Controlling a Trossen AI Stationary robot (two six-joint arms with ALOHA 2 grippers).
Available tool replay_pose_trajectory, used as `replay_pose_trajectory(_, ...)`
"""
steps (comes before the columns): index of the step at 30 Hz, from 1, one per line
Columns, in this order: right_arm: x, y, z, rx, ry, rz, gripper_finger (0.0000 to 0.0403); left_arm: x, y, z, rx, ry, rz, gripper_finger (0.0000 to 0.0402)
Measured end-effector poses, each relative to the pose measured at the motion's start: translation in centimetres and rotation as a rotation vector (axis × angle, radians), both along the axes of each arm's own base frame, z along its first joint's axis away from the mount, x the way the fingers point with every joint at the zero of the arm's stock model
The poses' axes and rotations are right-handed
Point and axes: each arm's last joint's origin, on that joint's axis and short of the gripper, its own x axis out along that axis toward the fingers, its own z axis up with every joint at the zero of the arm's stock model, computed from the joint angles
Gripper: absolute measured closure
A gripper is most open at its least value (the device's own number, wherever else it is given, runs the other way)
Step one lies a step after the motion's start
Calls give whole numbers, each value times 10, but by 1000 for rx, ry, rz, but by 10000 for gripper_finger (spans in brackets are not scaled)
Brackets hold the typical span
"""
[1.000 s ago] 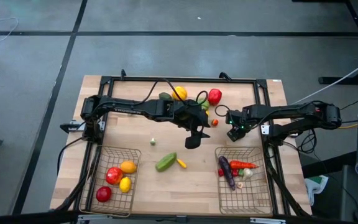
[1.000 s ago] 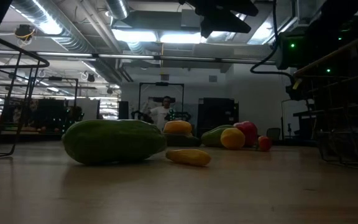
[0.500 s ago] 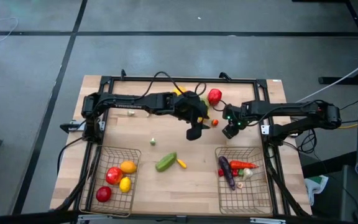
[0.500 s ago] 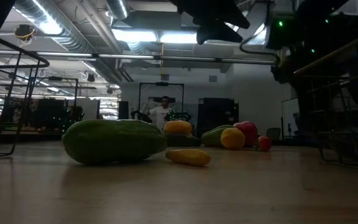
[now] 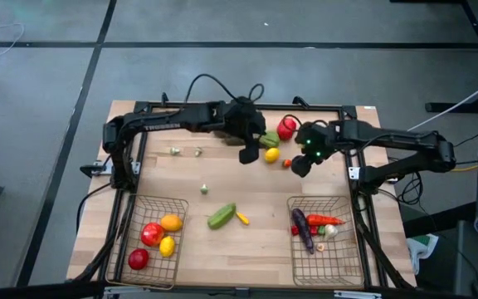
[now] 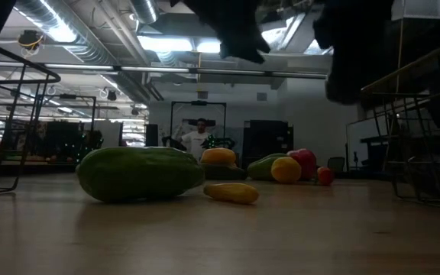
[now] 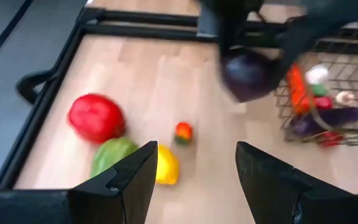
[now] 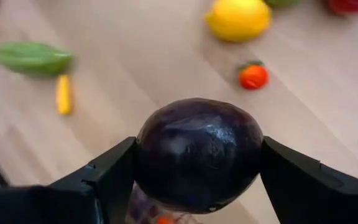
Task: Sort produce into baskets
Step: Put the purple onion into the right wire basket
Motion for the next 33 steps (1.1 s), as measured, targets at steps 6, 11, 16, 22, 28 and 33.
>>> replay_pose_trajectory(6, 4, 33, 14, 26, -48, 151, 110, -10, 23, -3, -1, 49, 49, 188)
replay_pose_trajectory(11, 2, 66, 14, 51, -41, 257, 110, -13, 33, -4, 15, 56, 59, 188)
replay_pose_trajectory(16, -4, 93, 14, 57, -37, 374, 107, -15, 33, -5, 28, 80, 44, 188)
replay_pose_trajectory(22, -13, 120, 14, 60, -40, 500, 77, -18, 31, -9, 5, 127, 46, 188)
replay_pose_trajectory(28, -22, 138, 14, 61, -38, 588, 55, -22, 30, -13, -21, 184, 54, 188)
replay_pose_trajectory(33, -27, 146, 14, 62, -36, 632, 52, -23, 29, -14, -42, 203, 68, 188)
